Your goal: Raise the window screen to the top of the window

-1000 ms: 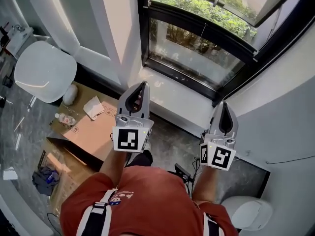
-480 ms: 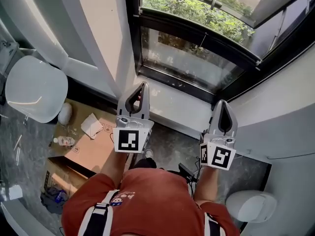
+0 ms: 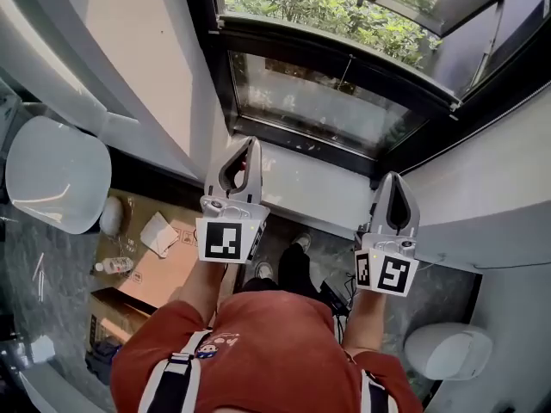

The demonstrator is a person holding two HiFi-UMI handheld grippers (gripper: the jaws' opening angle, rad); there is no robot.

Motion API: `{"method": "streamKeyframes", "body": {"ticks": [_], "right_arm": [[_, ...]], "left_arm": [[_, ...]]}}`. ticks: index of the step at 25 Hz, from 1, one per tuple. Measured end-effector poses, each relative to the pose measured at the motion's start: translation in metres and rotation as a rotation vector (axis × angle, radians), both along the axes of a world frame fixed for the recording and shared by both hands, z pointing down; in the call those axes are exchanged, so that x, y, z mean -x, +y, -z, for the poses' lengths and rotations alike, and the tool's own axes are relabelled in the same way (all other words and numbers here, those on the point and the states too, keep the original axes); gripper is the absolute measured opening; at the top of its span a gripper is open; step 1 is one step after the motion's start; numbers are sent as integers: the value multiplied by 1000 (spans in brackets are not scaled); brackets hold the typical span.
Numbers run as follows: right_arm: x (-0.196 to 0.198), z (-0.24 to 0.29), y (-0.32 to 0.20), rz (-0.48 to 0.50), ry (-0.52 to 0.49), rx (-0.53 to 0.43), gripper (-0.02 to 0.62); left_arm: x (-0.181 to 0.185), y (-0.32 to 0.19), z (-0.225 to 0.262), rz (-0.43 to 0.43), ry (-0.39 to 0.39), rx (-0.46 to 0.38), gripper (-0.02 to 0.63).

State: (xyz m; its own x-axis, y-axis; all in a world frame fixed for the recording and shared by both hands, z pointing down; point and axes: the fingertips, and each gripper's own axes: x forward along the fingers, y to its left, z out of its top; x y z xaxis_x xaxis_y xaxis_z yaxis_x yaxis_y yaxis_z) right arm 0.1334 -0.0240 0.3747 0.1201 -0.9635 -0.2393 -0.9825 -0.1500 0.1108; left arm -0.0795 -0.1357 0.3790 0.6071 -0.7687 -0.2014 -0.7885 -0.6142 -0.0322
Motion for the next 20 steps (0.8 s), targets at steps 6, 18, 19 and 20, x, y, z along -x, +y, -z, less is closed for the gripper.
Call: {"method": "streamKeyframes", "body": {"ticks": [6, 18, 19, 20], "right_arm": [[-42, -2, -34, -8, -35, -49, 9], [-134, 14, -96, -22, -11, -72, 9], [-139, 14, -100, -20, -11, -68, 9], [-143, 13, -104, -19, -11, -66, 9]], "left_arm": [[-42, -34, 3, -23, -24, -14, 5], [-137, -104, 17, -15, -45, -16, 5], [-140, -108, 17, -11, -48, -17, 5], [-143, -112, 17, -6, -50, -16, 5]]}}
